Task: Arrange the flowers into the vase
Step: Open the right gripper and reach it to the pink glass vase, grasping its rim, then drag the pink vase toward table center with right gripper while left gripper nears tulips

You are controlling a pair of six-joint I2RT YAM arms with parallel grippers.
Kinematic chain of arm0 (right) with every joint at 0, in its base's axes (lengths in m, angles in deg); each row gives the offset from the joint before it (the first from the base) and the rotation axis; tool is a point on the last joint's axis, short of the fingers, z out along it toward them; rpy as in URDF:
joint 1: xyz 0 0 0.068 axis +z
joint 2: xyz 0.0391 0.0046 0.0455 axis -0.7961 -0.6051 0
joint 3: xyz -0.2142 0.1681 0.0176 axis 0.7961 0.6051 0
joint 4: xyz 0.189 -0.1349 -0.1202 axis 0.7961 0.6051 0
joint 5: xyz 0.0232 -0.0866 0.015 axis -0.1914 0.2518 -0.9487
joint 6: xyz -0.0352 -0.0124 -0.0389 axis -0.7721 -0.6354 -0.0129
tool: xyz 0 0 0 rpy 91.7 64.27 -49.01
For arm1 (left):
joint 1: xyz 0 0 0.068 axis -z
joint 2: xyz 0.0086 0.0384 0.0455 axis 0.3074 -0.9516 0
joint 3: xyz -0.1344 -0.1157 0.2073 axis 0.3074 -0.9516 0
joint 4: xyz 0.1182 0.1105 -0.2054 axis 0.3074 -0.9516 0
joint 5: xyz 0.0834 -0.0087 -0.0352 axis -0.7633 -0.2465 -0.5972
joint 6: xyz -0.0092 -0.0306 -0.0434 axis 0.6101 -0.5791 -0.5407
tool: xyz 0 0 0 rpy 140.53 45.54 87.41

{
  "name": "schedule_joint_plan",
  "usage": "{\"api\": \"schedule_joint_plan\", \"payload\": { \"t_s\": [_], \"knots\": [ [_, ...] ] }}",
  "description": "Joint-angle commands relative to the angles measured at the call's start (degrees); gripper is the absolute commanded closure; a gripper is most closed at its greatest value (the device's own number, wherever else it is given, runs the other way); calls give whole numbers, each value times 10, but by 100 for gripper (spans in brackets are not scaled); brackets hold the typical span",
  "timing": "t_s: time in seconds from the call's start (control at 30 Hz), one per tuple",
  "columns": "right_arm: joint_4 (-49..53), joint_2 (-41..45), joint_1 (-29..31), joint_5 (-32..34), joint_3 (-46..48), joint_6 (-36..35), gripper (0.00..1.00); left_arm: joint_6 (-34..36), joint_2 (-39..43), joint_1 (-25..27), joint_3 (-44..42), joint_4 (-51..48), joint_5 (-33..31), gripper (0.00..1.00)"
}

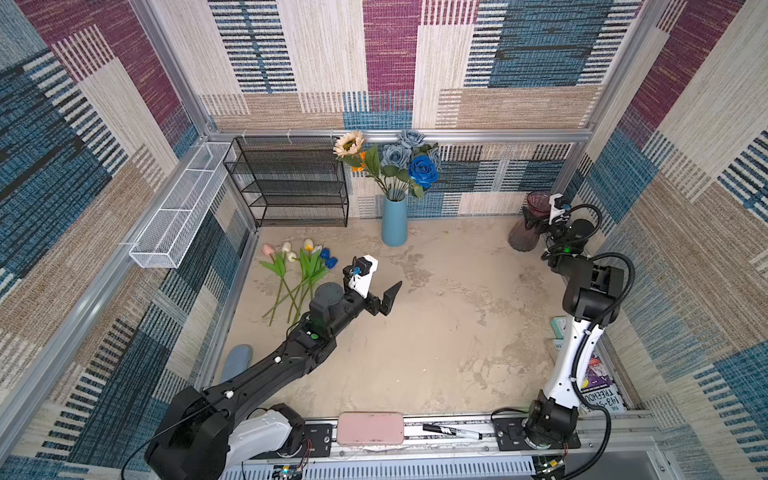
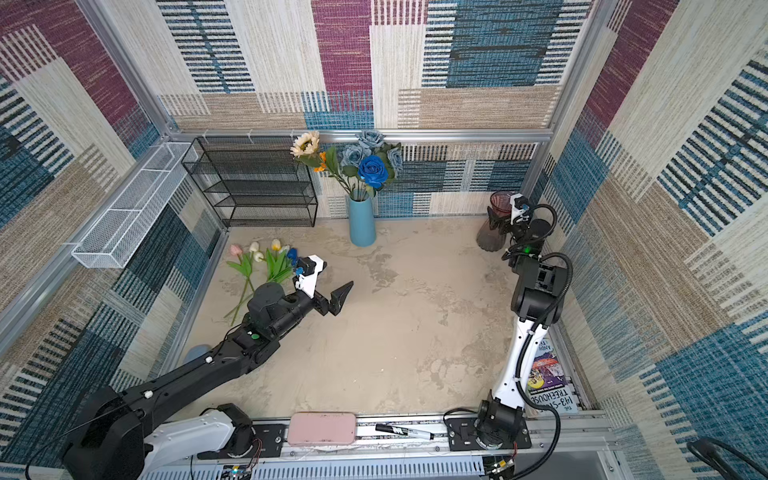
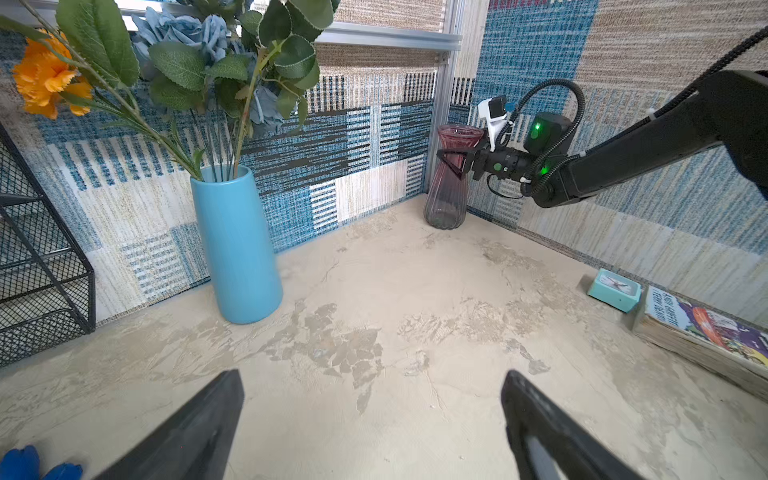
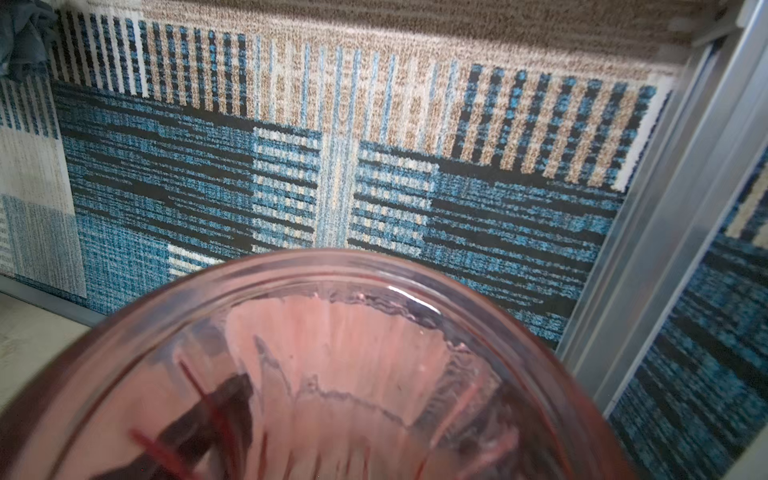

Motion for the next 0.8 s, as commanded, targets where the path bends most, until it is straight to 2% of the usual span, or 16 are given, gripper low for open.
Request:
{"api": "schedule_joint_plan", "payload": {
  "t_s": [0.0,0.1,0.2,0.4,0.77],
  "knots": [
    [19,-20,0,-12,-27,-1,3,-6,-1,0,9,-4,4,0],
    [22,-28,1,-17,-37,-4,9,-7,-2,1,11,-8,4,0],
    [19,-31,1,-20,-41,-3,20,-9,-1,1,12,-12,5,0],
    [22,-28,2,-38,-40,-4,34,-10,8,1,11,-17,5,1],
    [5,9,4,-74,-17,13,56,-6,25,1,3,-23,-4,1]
  ]
}}
